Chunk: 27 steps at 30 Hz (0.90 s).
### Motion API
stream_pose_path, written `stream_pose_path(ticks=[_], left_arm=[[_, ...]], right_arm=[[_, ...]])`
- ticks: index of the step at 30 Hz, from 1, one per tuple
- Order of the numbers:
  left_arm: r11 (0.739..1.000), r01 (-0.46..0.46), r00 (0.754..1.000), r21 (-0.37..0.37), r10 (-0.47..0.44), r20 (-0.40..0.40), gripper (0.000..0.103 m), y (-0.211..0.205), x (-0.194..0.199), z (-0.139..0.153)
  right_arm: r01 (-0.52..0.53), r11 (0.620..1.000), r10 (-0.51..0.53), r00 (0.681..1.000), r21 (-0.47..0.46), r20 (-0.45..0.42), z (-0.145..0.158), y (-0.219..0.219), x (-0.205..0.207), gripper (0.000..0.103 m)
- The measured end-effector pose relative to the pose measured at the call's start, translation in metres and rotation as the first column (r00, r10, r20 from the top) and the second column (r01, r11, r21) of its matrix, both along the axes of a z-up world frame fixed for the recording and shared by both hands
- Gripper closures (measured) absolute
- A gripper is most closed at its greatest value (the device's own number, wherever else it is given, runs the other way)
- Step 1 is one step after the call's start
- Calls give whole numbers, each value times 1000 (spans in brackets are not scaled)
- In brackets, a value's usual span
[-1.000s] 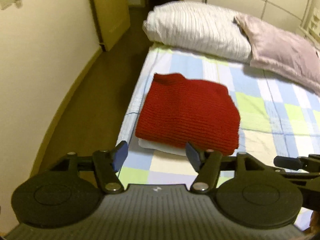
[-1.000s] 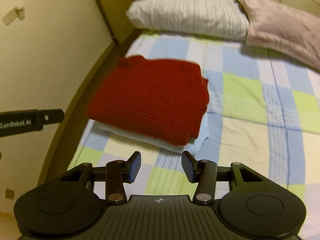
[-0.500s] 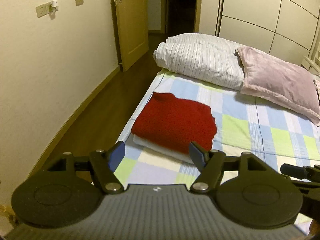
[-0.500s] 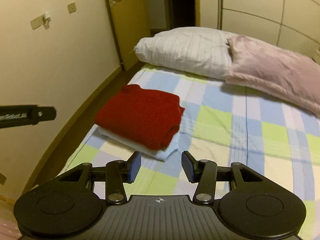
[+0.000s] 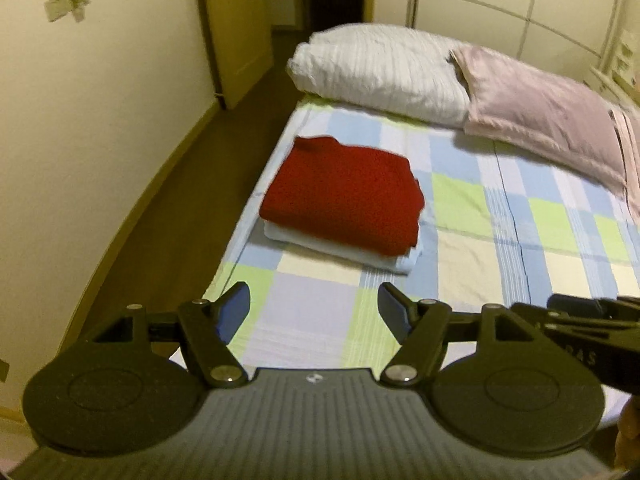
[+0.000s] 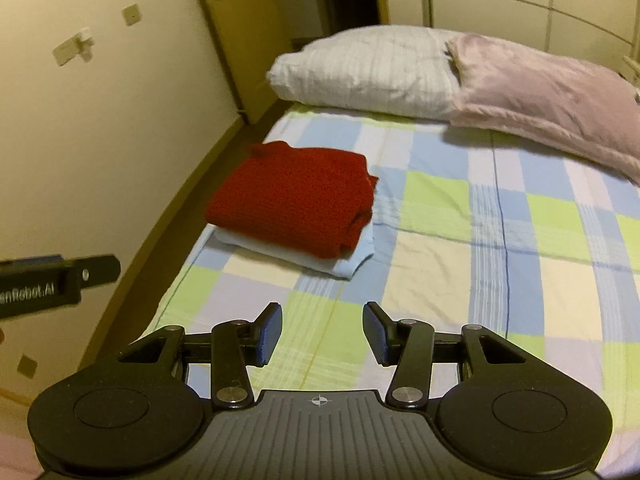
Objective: Fold clothes
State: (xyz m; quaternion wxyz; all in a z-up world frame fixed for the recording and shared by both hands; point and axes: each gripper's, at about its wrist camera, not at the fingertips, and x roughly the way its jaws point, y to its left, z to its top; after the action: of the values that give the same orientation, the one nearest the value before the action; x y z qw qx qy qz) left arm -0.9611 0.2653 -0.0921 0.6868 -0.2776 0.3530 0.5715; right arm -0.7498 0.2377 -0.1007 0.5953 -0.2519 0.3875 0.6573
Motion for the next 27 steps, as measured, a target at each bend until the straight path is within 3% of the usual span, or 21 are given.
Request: stream_pose_path(ticks=[11, 20, 27], left_arm=[[991, 86, 996, -99, -88, -16, 36, 24, -25, -45], [990, 132, 990, -49, -134, -41, 36, 29, -41, -55], [988, 143, 989, -59, -144, -20, 36, 38, -44, -55]], right_arm=[[98, 992, -95, 995, -76, 38, -30, 12, -41, 54], [121, 987, -114, 991, -106, 67, -48, 22, -64, 54], [134, 985, -127, 989, -111, 72, -47, 28, -71, 54]])
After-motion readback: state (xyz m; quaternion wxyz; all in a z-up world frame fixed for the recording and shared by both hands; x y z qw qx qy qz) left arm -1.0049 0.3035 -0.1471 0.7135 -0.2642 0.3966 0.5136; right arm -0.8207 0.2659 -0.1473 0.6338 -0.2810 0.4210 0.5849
